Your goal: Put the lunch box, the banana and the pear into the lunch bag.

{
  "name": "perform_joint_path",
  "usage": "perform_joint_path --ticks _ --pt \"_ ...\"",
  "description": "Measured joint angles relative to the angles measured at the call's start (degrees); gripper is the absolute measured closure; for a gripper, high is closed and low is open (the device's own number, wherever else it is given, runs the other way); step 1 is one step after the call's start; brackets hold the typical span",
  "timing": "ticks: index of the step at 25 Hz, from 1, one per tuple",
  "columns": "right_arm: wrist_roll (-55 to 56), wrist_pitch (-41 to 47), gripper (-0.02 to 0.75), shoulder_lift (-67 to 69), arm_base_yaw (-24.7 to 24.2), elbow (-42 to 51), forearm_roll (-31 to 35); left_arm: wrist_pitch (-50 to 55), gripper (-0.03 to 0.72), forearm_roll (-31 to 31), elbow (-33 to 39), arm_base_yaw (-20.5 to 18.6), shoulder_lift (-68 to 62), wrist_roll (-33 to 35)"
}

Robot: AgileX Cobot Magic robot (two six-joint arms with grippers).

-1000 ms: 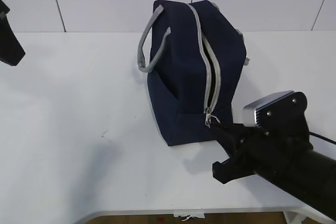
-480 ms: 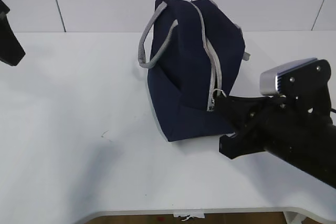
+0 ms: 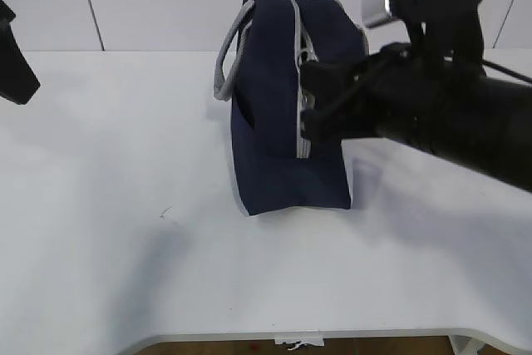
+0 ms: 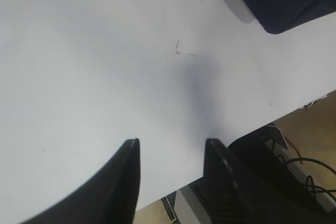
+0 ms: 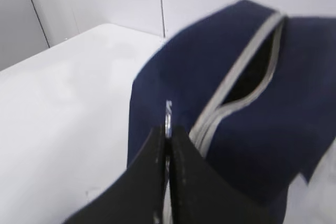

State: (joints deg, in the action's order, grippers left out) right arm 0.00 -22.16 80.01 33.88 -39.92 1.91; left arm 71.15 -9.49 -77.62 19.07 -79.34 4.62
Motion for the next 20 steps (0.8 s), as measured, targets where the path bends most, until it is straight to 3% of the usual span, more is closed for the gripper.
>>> perform_joint_path --ticks 8,15,16,19,20 --pt "-0.93 7.87 0.737 6.38 0.0 -14.8 -0.23 0.0 0.381 -0.1 0.0 0.0 0.0 0.0" --pt "-1.06 10.02 0.737 8.55 0.04 -19.23 2.26 -2.31 0.381 -4.52 1.48 0.0 0.0 0.84" --pt "-1.06 10.77 0.737 9.15 0.04 -19.99 3.27 -5.11 0.381 -7.44 2.64 0.0 0.0 3.34" --pt "-1.06 11.92 0.737 10.14 0.04 -21.6 5.93 -5.61 0.381 -7.87 3.01 0.0 0.0 3.81" --pt "-1.06 12.62 0.737 10.4 0.04 -22.25 7.24 -10.98 0.381 -10.48 4.49 0.0 -2.13 9.03"
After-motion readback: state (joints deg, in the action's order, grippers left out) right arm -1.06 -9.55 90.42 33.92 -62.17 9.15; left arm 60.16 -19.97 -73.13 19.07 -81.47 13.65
